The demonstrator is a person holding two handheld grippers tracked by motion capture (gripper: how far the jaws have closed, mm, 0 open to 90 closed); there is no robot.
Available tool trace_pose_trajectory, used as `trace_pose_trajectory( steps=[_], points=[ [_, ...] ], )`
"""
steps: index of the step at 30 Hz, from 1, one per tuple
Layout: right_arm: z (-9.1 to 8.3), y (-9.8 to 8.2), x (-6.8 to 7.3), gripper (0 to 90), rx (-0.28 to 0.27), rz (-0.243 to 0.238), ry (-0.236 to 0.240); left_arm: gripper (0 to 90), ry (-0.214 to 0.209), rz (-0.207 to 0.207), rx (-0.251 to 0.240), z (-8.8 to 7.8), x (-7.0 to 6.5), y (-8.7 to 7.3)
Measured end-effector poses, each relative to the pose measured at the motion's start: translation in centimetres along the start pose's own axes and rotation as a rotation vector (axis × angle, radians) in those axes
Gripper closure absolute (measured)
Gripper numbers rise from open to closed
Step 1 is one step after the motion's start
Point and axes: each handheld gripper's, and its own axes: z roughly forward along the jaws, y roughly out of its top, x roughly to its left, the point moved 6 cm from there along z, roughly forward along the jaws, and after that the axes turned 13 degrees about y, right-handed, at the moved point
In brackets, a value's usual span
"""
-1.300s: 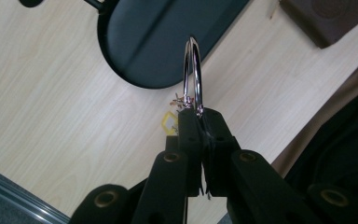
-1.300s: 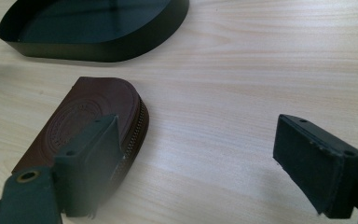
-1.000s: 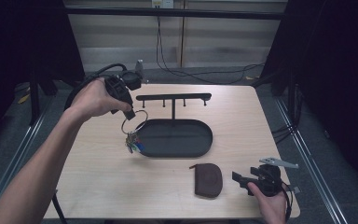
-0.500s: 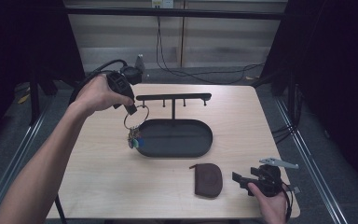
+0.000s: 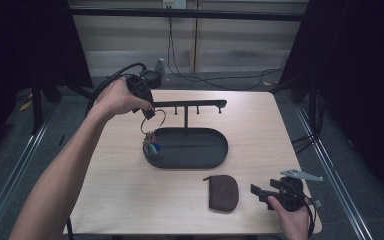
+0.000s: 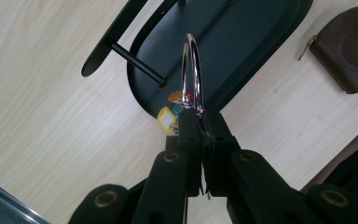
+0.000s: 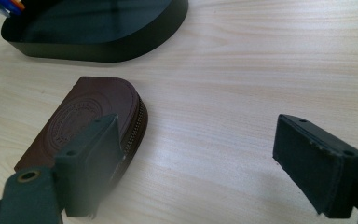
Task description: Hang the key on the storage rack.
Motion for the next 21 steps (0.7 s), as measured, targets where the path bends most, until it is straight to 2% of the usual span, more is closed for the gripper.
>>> trace_pose_trajectory(
  steps=[3,5,6,9,11,17,21],
  points=[
    [0.0,0.0,0.0,15.1,0.003,0.004,0.001,87.8,-0.005,-0.016,-0.011,-0.1,0.5,0.0],
    [0.1,0.0,0.0,15.1,0.005,0.003,0.002,87.8,-0.008,-0.007,-0.01,0.0,0.8,-0.1],
    [0.2,0.0,0.0,15.1,0.007,0.002,0.002,87.8,-0.009,-0.019,-0.007,0.2,1.1,-0.1],
    [0.2,-0.1,0.1,15.1,0.009,0.003,0.004,87.8,-0.004,-0.019,-0.008,0.4,1.5,0.0],
    [0.2,-0.1,0.0,15.1,0.008,0.003,0.001,87.8,-0.001,-0.02,-0.017,0.5,1.6,0.0],
    [0.3,-0.1,0.0,15.1,0.009,0.001,0.001,87.8,0.023,-0.022,-0.003,1.2,1.6,0.2],
    [0.2,-0.1,0.1,15.1,0.009,0.001,0.001,87.7,0.013,-0.024,-0.011,1.2,1.8,0.4]
  ],
)
